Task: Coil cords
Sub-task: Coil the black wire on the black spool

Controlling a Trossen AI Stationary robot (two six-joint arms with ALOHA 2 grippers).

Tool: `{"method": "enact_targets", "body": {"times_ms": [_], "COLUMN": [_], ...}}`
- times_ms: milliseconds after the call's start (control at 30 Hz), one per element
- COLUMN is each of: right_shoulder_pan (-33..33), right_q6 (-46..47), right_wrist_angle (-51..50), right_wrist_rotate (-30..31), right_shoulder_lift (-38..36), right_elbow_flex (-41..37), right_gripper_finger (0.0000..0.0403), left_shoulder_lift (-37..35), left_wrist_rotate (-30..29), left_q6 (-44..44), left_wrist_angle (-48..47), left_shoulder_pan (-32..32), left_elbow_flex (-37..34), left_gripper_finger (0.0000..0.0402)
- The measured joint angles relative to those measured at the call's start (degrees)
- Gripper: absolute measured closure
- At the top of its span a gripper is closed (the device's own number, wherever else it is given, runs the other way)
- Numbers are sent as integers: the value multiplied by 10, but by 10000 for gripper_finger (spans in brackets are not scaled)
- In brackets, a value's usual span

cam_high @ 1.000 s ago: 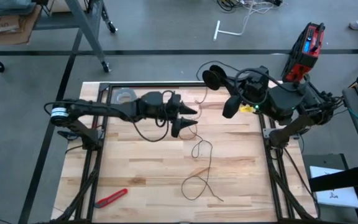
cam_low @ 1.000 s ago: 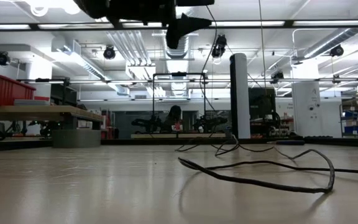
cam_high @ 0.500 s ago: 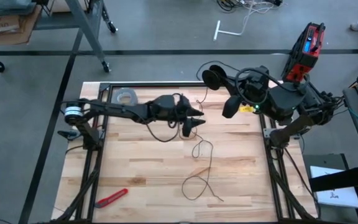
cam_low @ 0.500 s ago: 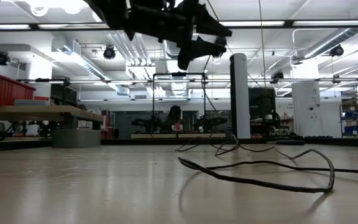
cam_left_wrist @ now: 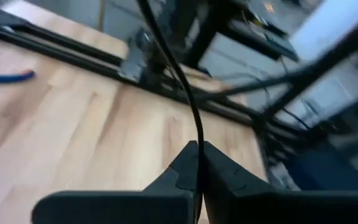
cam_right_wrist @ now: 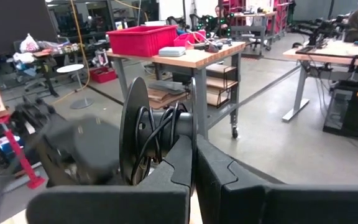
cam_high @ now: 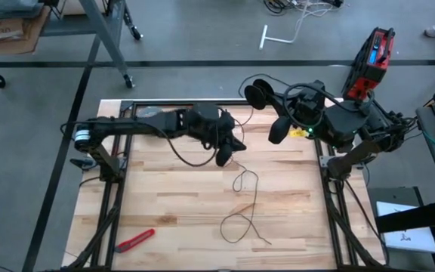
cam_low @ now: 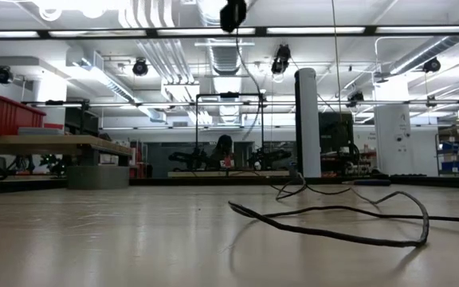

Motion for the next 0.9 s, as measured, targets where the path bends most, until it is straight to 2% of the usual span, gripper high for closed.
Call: {"method": "enact_targets", "body": {"times_ms": [167,267,400,500,900], "right_shoulder_pan": [0,0,0,0,0], "right_q6": [-13,-20,-22,-24,-27], "right_wrist_angle": [0,0,0,0,1], "right_wrist_rotate": [1,13,16,16,15], "right_shoulder_lift": [0,0,0,0,-2], "right_elbow_flex": [0,0,0,0,0], "right_gripper_finger": [403,403,403,403,403], "left_shoulder_lift": [2,-1,8,9,66], "left_wrist_rotate": [48,47,24,9,6], "left_q6": [16,23,21,40,57], "left_wrist_angle": [-113,-159,-184,-207,-210], "left_shoulder_pan": [0,1,2,2,-14], "left_elbow_flex": [137,204,253,256,178], "left_gripper_finger": [401,401,401,401,393]}}
